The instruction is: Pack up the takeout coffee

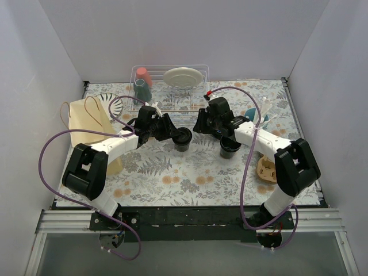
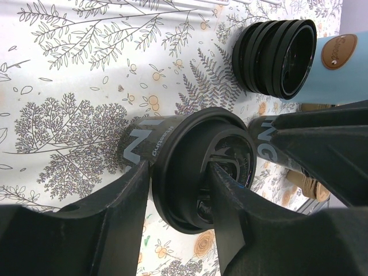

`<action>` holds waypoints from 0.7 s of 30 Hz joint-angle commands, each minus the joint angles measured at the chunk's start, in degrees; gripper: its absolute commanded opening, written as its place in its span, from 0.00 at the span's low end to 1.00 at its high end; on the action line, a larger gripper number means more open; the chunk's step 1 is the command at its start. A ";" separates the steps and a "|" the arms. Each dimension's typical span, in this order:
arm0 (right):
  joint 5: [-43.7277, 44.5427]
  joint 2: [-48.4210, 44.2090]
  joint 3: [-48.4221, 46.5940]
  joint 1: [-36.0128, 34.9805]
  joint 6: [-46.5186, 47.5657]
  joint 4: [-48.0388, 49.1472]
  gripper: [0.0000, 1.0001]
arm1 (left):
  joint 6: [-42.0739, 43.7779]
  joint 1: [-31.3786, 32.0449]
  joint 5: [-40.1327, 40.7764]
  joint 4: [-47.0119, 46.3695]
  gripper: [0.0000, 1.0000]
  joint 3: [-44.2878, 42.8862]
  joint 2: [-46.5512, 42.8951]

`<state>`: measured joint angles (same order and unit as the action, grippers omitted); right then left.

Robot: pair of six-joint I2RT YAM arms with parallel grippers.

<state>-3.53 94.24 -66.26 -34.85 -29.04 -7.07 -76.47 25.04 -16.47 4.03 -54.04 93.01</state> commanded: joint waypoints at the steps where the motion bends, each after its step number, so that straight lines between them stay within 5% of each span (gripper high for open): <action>1: -5.06 2.09 -2.38 0.40 2.32 2.67 0.34 | 5.89 0.80 9.96 19.44 0.42 5.62 7.18; 13: -9.03 7.97 -4.75 0.40 3.55 3.64 0.34 | 5.80 0.80 9.70 19.17 0.42 5.88 7.36; 21: -16.32 11.49 0.95 0.22 1.35 5.14 0.22 | 4.75 0.98 9.52 18.56 0.42 6.84 8.85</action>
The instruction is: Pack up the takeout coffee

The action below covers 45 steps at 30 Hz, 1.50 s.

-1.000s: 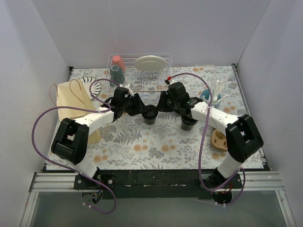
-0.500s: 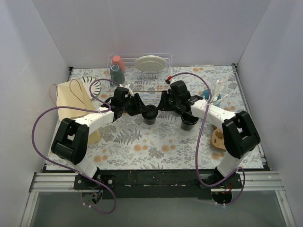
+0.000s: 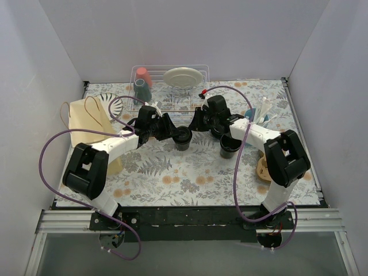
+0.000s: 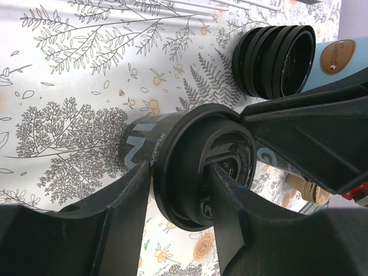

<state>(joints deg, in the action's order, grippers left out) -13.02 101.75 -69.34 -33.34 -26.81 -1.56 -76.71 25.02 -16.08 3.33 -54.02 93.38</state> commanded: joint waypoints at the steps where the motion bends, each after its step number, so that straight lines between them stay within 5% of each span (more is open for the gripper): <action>1: -7.28 4.50 5.95 -1.29 -1.66 -0.46 0.22 | 4.73 1.00 9.22 19.25 0.42 7.17 8.66; 13: -9.31 3.10 17.22 -3.40 -3.52 4.90 0.20 | 2.62 1.00 10.27 18.47 0.42 8.67 9.45; 29: -5.35 -2.09 -2.63 -1.20 -1.50 -6.87 0.30 | 3.76 1.00 9.75 27.25 0.45 -3.54 3.39; 45: 0.79 -6.30 -5.46 -0.23 1.14 -13.11 0.33 | 4.99 0.91 5.62 33.84 0.61 -19.01 1.45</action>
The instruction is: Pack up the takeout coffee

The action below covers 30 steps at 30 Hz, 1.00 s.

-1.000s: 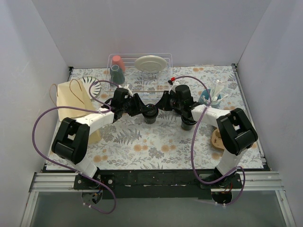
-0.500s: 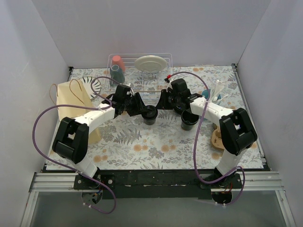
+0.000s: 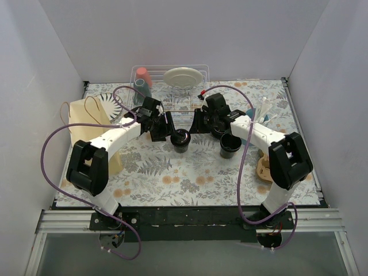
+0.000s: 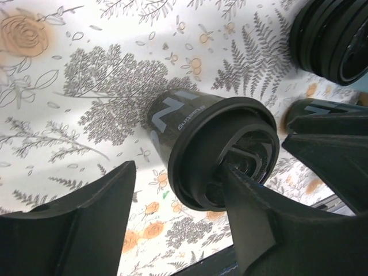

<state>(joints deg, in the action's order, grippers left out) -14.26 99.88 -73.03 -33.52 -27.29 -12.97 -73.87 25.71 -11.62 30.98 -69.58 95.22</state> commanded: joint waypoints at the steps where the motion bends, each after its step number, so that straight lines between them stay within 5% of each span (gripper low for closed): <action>1: 2.22 -4.86 -1.67 -0.06 2.06 -1.88 0.33 | 2.23 0.21 0.72 6.28 0.63 -4.06 -0.56; 8: 5.65 -7.50 -1.67 -0.06 3.38 -3.90 0.35 | 2.23 0.21 -2.27 7.60 0.73 -9.87 -1.70; 13: 5.73 -9.70 -0.71 -1.37 1.98 -3.02 0.35 | 2.41 0.13 4.83 9.88 0.74 -10.75 -5.55; 19: 13.20 -8.38 -4.39 -6.46 -1.27 -4.69 0.37 | 3.29 0.13 20.47 9.80 0.76 -0.66 -17.33; 30: 27.17 0.93 -14.58 -15.25 -7.43 -8.99 0.46 | 8.12 0.13 16.63 5.41 0.97 18.68 -33.95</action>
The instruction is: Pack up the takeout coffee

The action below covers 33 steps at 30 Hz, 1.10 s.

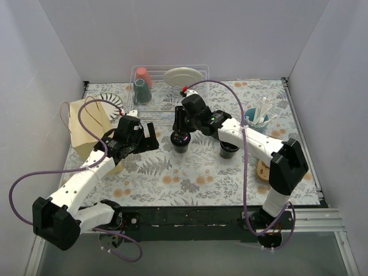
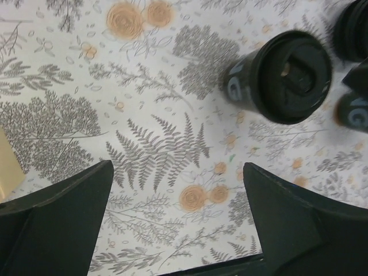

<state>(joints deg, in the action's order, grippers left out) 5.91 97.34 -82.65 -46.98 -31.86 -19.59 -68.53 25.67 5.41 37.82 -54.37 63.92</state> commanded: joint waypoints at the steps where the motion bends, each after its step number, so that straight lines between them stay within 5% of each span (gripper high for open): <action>1: 7.79 4.25 -6.72 -2.15 -3.12 -3.07 0.46 | 3.14 0.17 -1.01 -1.78 0.98 4.96 -3.88; 6: 13.33 8.04 -9.54 -3.29 -4.53 -6.77 0.45 | 4.37 0.17 -3.12 -2.93 0.98 6.21 -5.38; 26: 11.31 15.60 -16.05 -4.52 -6.46 -11.60 0.36 | 5.16 0.17 -5.32 -8.12 0.98 10.95 -10.57; 33: 13.24 16.21 -16.58 -4.87 -4.80 -12.40 0.19 | 5.51 0.17 -5.32 -8.12 0.98 10.86 -9.43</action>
<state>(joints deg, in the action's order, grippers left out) 16.56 113.14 -96.36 -51.51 -37.32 -30.70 -63.99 25.69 0.40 30.76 -43.86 54.76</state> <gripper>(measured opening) 0.250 0.981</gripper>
